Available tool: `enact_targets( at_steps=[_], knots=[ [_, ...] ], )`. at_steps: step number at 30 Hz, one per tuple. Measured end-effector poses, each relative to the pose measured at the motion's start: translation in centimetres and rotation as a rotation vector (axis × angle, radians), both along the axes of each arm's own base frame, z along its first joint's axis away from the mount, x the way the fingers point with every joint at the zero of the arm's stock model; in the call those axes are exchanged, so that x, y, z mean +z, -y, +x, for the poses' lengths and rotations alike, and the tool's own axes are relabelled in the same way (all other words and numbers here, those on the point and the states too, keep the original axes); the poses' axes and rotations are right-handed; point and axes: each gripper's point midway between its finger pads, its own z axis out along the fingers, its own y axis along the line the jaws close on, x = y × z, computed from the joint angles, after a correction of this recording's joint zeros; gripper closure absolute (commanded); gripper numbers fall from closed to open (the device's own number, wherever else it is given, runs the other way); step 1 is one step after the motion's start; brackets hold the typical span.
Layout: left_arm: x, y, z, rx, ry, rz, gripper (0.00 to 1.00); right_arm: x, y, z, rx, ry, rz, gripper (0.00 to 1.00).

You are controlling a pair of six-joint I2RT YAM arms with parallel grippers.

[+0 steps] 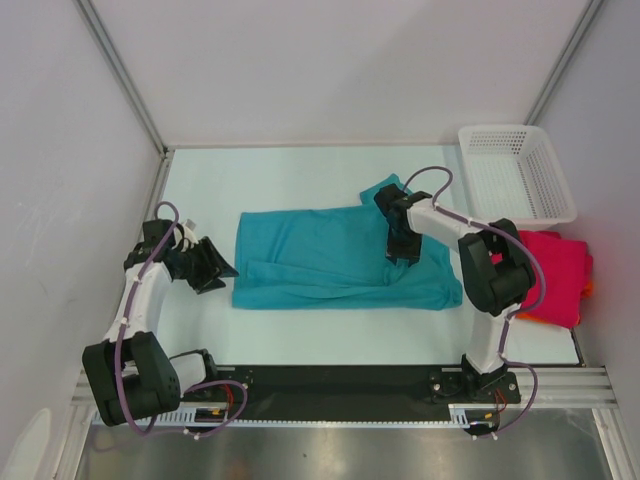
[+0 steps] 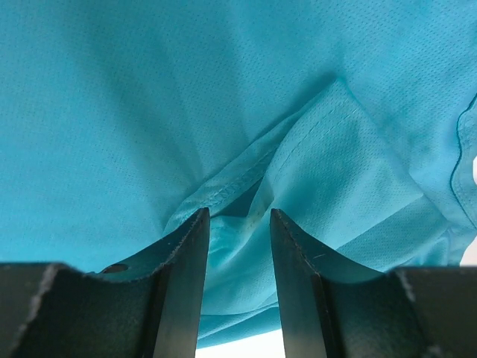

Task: Fold and stack the t-shirts
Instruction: Fold the flattened tshirt in 1/3 of the way

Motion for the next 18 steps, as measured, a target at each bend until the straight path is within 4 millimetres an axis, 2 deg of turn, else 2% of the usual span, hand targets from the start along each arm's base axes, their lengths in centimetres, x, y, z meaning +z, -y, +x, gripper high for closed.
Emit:
enact_targets(
  at_steps=[12, 18],
  knots=[
    [-0.2, -0.1, 0.3, 0.000, 0.002, 0.001, 0.47, 0.7, -0.6, 1.6, 0.010, 0.032, 0.009, 0.58],
    [-0.2, -0.1, 0.3, 0.000, 0.000, 0.000, 0.47, -0.2, -0.6, 1.5, 0.013, 0.007, -0.001, 0.67]
  ],
)
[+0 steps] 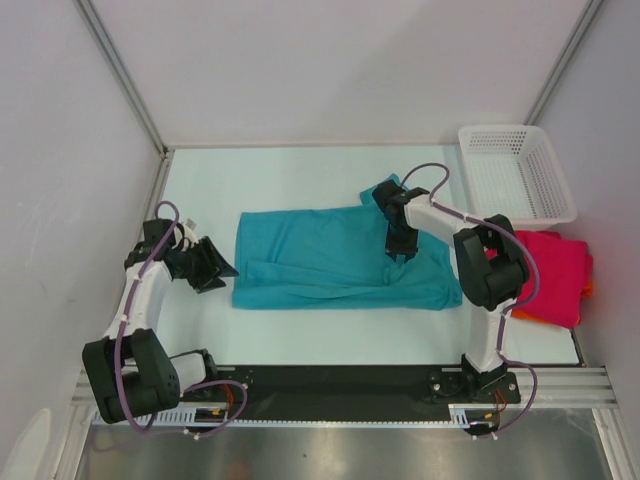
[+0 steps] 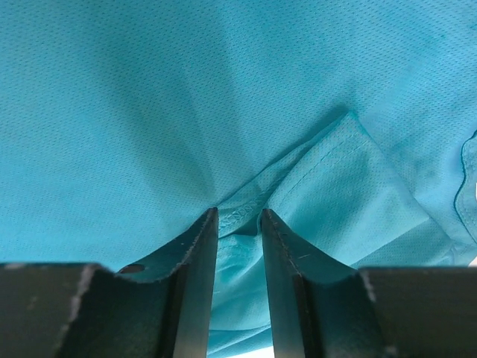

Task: Fold and stack the t-shirts
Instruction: Fold the flattened tshirt in 1/3 of the way

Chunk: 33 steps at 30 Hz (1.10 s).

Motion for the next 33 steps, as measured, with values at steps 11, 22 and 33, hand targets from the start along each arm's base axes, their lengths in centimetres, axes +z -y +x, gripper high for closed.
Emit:
enact_targets(
  at_steps=[11, 22, 33],
  knots=[
    [-0.1, 0.0, 0.0, 0.000, -0.006, -0.001, 0.47, -0.1, 0.1, -0.1, 0.007, -0.004, -0.003, 0.99],
    [-0.1, 0.0, 0.0, 0.000, -0.005, -0.002, 0.47, -0.1, 0.8, 0.3, 0.005, -0.005, -0.007, 1.00],
    [-0.1, 0.0, 0.0, -0.001, -0.005, -0.003, 0.47, 1.5, 3.9, 3.2, -0.061, 0.050, -0.017, 1.00]
  ],
)
